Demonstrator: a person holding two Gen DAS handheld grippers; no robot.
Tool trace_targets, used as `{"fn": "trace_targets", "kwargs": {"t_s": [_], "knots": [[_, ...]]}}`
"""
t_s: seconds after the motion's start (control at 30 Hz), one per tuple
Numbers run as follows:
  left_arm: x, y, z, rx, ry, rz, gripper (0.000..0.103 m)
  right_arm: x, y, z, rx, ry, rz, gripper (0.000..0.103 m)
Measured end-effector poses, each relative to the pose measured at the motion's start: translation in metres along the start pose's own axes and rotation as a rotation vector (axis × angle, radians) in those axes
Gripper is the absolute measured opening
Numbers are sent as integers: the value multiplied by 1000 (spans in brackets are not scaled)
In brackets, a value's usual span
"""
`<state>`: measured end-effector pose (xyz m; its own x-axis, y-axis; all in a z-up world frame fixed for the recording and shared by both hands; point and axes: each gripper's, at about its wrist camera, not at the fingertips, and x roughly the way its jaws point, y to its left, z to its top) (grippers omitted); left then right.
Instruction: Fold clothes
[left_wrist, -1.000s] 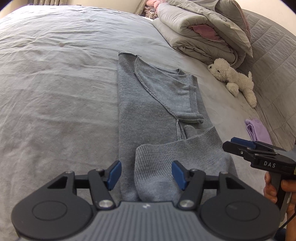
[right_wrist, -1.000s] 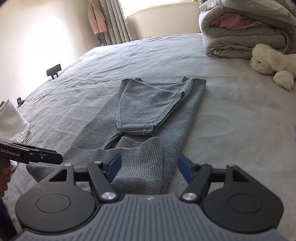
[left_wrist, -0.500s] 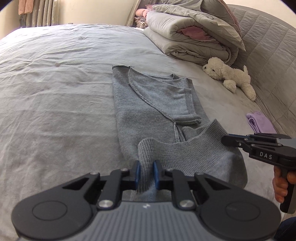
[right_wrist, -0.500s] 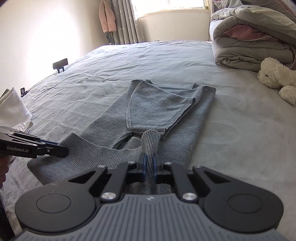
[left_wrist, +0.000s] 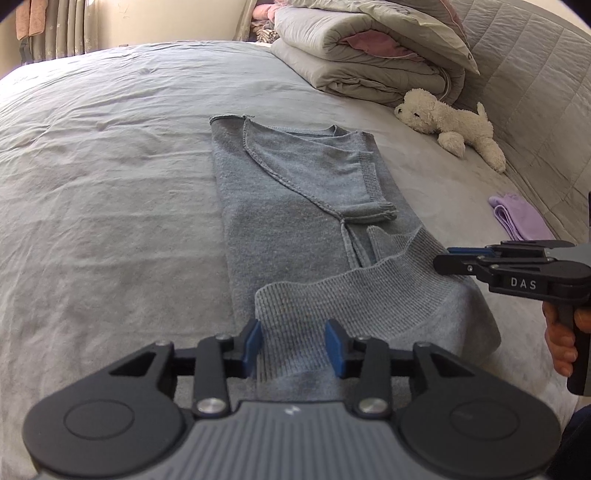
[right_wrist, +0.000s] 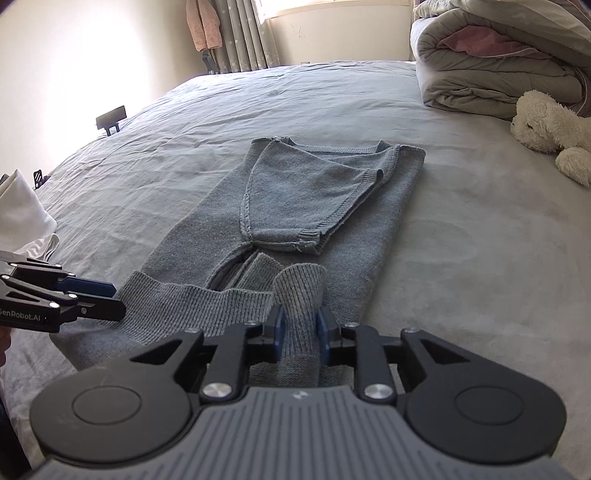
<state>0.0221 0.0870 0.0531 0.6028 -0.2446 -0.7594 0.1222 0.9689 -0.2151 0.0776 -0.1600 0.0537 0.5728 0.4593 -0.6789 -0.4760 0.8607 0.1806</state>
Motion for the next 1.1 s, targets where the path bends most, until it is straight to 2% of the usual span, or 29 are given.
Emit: {"fn": "trace_targets", "kwargs": {"t_s": [0.07,0.13,0.2,0.23,0.27,0.4,0.53,0.63,0.7,0.77,0.83,0.9,1.1], "knots": [[4,3,-1,-21,17,-3,41,4,1,0,-7,6,1,32],[4,1,-3,-22,12,-9,33,6,6,-2,-31,8,-2,32],[1,-2,-4,-15,-3,5,17,5,11,-3,-57,-2,0,30],[0,-3,-4,-11,-12,13,15,3,13,-4,-69,-14,5,16],[-2,-4,-3,-8,-21,13,12,-3,15,-3,-81,-36,23,9],[-19,-7,0,6,-72,2,10,-32,28,-3,-136,-144,134,9],[-36,-7,5,1,-137,-35,8,-47,29,-4,-153,-199,169,9],[-52,-7,14,10,-265,-85,7,-55,26,3,-171,-255,226,9],[-54,-7,27,36,-339,-76,7,-53,17,17,-129,-288,262,9],[-45,-4,48,64,-400,-72,7,-40,2,31,-56,-278,243,9],[-25,-1,70,92,-448,-68,7,-16,-17,43,33,-225,194,9],[-2,5,83,91,-466,-68,7,9,-34,49,99,-180,147,9],[65,30,89,-26,-325,-29,7,50,-52,53,148,-127,38,9]]}}
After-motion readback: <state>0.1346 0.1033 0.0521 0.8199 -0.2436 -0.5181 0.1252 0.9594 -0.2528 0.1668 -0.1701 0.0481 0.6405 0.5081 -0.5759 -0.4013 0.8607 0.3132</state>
